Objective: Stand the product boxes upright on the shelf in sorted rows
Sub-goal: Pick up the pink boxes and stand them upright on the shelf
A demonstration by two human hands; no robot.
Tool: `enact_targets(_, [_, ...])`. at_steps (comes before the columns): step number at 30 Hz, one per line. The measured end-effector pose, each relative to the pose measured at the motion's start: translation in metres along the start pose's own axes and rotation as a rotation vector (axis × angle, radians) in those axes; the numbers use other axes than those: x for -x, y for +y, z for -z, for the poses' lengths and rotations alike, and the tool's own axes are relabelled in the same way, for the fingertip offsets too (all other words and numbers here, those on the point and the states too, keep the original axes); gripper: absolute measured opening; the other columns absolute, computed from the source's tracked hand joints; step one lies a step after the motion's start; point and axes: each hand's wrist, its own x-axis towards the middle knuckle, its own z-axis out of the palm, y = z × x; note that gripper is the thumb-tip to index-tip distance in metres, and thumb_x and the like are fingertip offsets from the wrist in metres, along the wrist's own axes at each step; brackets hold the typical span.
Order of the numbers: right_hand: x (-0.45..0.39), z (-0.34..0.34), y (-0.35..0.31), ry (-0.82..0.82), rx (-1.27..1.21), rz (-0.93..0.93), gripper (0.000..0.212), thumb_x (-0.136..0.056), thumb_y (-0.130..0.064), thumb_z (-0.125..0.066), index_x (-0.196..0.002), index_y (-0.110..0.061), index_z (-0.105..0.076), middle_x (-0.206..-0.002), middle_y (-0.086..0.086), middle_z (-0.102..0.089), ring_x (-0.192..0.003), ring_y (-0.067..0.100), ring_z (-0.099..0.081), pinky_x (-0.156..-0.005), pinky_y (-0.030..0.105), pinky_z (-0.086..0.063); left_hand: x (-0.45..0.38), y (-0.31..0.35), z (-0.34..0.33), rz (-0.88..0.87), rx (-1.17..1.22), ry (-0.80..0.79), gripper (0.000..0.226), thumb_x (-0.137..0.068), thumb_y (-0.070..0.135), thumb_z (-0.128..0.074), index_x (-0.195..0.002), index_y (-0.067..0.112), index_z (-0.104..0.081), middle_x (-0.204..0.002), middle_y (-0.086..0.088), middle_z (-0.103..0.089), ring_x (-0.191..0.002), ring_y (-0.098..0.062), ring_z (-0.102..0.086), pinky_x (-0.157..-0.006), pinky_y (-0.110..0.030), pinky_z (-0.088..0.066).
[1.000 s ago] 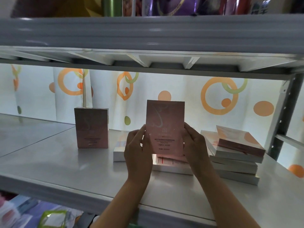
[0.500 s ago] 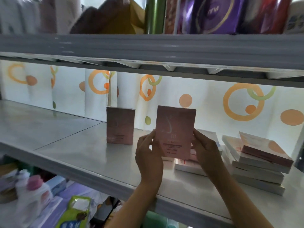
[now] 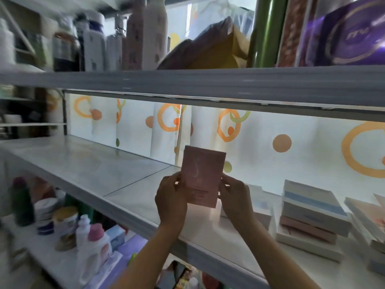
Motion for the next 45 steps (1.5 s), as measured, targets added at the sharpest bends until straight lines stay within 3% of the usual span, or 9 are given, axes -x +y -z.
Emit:
enact_targets(3, [-0.013, -0.013, -0.005, -0.026, 0.075, 0.028, 0.028, -0.098, -0.016, -0.045, -0.101, -0.017, -0.073, -0.075, 0.003, -0.072, -0.063, 0.02, -0.063, -0.06, 0.028, -0.05, -0.013, -0.017, -0.003, 0.015, -0.025, 0.018, 0.021, -0.096, 0.026, -0.058, -0.114, 0.02, -0.068, -0.108, 0.001, -0.068, -0.089, -0.013, -0.064, -0.078, -0.02, -0.042])
enact_targets(6, [-0.013, -0.022, -0.003, -0.004, 0.116, 0.114, 0.026, -0.101, -0.013, -0.047, -0.096, -0.01, -0.072, -0.078, 0.004, -0.073, -0.06, 0.011, -0.06, -0.054, 0.012, -0.043, -0.017, -0.027, -0.008, 0.032, -0.021, 0.008, 0.021, -0.096, 0.03, -0.057, -0.112, 0.02, -0.067, -0.102, 0.005, -0.065, -0.086, -0.011, -0.062, -0.075, -0.021, -0.042])
enact_targets(10, [-0.011, -0.031, 0.011, 0.049, 0.13, 0.182, 0.023, -0.101, -0.016, -0.049, -0.094, -0.01, -0.071, -0.078, 0.001, -0.071, -0.063, 0.012, -0.063, -0.056, 0.016, -0.048, -0.021, -0.035, -0.014, 0.025, -0.03, -0.044, 0.026, -0.097, 0.039, -0.053, -0.112, 0.022, -0.066, -0.102, 0.01, -0.062, -0.084, -0.008, -0.06, -0.075, -0.017, -0.043])
enact_targets(13, [-0.013, -0.031, 0.016, 0.08, 0.155, 0.158, 0.026, -0.102, -0.02, -0.048, -0.09, -0.014, -0.071, -0.076, -0.003, -0.071, -0.057, 0.004, -0.057, -0.053, 0.006, -0.042, -0.022, -0.039, -0.016, 0.005, -0.032, -0.098, 0.024, -0.097, 0.037, -0.053, -0.113, 0.024, -0.065, -0.106, 0.01, -0.063, -0.083, -0.004, -0.059, -0.069, -0.007, -0.037])
enact_targets(19, [-0.017, -0.031, 0.033, 0.071, 0.193, 0.088, 0.028, -0.097, -0.014, -0.051, -0.071, -0.011, -0.06, -0.056, 0.001, -0.053, -0.051, 0.014, -0.037, -0.052, 0.027, -0.037, -0.025, -0.043, -0.024, -0.042, -0.075, -0.171, 0.027, -0.099, 0.034, -0.05, -0.122, 0.024, -0.061, -0.118, 0.007, -0.065, -0.09, -0.003, -0.056, -0.079, -0.017, -0.042])
enact_targets(28, [-0.019, -0.034, 0.033, 0.057, 0.166, 0.02, 0.028, -0.098, -0.016, -0.049, -0.073, -0.012, -0.063, -0.059, 0.0, -0.058, -0.054, 0.016, -0.047, -0.054, 0.028, -0.038, -0.026, -0.043, -0.025, -0.016, -0.069, -0.213, 0.03, -0.099, 0.037, -0.049, -0.125, 0.023, -0.057, -0.121, 0.005, -0.063, -0.103, -0.012, -0.061, -0.087, -0.024, -0.048])
enact_targets(33, [-0.016, -0.033, 0.026, 0.06, 0.116, -0.018, 0.017, -0.094, -0.017, -0.054, -0.091, -0.017, -0.071, -0.081, -0.005, -0.073, -0.077, 0.014, -0.066, -0.068, 0.028, -0.048, -0.023, -0.04, -0.024, -0.02, -0.07, -0.211, 0.032, -0.098, 0.037, -0.05, -0.125, 0.02, -0.056, -0.122, 0.003, -0.061, -0.095, -0.006, -0.054, -0.081, -0.018, -0.044])
enact_targets(39, [-0.016, -0.032, 0.024, 0.073, 0.137, -0.037, 0.02, -0.095, -0.022, -0.055, -0.093, -0.011, -0.071, -0.087, -0.003, -0.073, -0.082, 0.016, -0.067, -0.072, 0.029, -0.051, -0.024, -0.041, -0.025, 0.001, -0.083, -0.189, 0.04, -0.098, 0.038, -0.049, -0.133, 0.018, -0.052, -0.132, -0.001, -0.058, -0.115, -0.019, -0.06, -0.096, -0.032, -0.05])
enact_targets(45, [-0.015, -0.03, 0.022, 0.065, 0.129, -0.045, 0.019, -0.096, -0.021, -0.055, -0.101, -0.013, -0.072, -0.092, -0.004, -0.073, -0.082, 0.013, -0.066, -0.067, 0.021, -0.046, -0.023, -0.04, -0.024, -0.001, -0.088, -0.193, 0.038, -0.099, 0.037, -0.047, -0.131, 0.018, -0.053, -0.13, 0.0, -0.058, -0.113, -0.018, -0.06, -0.091, -0.025, -0.046])
